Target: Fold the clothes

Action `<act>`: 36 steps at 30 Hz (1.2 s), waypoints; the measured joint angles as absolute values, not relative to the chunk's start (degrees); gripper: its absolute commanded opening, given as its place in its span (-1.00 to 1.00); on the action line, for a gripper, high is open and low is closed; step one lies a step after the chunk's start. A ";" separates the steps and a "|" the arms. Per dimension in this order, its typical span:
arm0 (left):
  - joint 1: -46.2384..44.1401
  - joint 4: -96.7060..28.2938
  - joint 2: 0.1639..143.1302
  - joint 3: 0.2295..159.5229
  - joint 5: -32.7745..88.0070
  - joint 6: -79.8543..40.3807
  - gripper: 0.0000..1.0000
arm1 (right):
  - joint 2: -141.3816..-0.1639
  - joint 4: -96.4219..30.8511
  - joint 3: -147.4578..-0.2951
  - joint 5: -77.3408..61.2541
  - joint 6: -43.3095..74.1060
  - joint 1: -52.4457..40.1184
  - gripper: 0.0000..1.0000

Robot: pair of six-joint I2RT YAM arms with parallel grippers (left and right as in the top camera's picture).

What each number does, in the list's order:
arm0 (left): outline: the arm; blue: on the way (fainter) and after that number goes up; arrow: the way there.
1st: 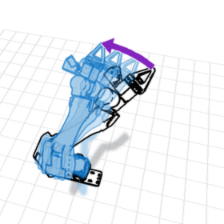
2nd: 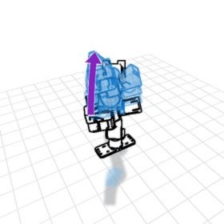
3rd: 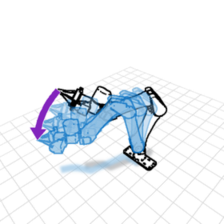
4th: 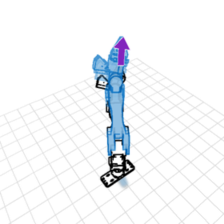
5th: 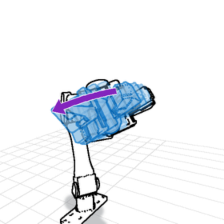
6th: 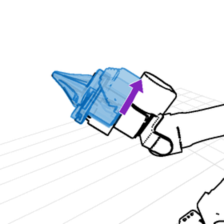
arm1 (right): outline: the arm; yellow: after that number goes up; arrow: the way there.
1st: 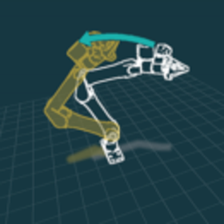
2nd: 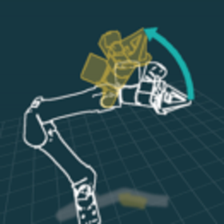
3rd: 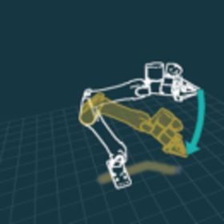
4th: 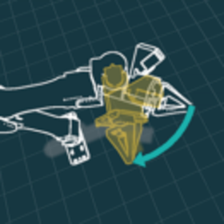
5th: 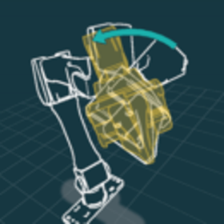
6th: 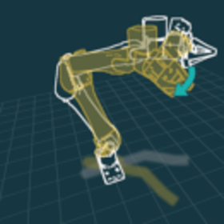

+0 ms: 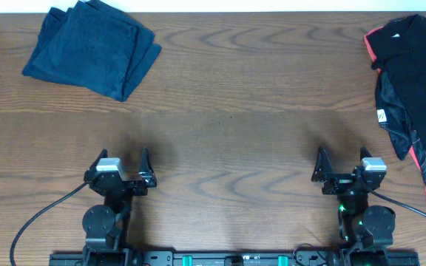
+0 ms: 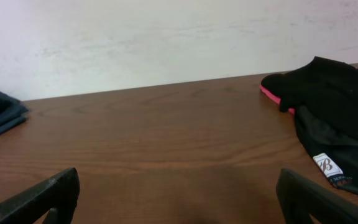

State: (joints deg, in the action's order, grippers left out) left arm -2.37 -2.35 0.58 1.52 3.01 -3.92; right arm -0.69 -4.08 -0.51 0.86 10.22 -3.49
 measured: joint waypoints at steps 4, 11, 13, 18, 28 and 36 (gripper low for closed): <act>-2.37 -2.33 0.58 1.52 3.01 -1.74 0.96 | -0.69 -4.08 -0.51 0.86 10.22 -3.49 0.99; -2.37 -2.33 0.58 1.52 3.01 -0.95 0.96 | -0.69 -4.08 -0.51 0.86 10.22 -3.49 0.98; -2.37 -2.33 0.58 1.52 3.01 -0.82 0.96 | -0.69 -4.08 -0.51 0.86 10.22 -3.49 0.98; -2.37 -2.35 0.58 1.52 3.01 -0.32 0.96 | -0.69 -4.08 -0.51 0.86 10.22 -3.49 0.98; -2.37 -2.33 0.58 1.52 3.01 -0.14 0.96 | -0.69 -4.08 -0.51 0.86 10.22 -3.49 0.99; -2.37 -2.35 0.58 1.52 3.01 -0.14 0.96 | -0.69 -4.08 -0.51 0.86 10.22 -3.49 0.98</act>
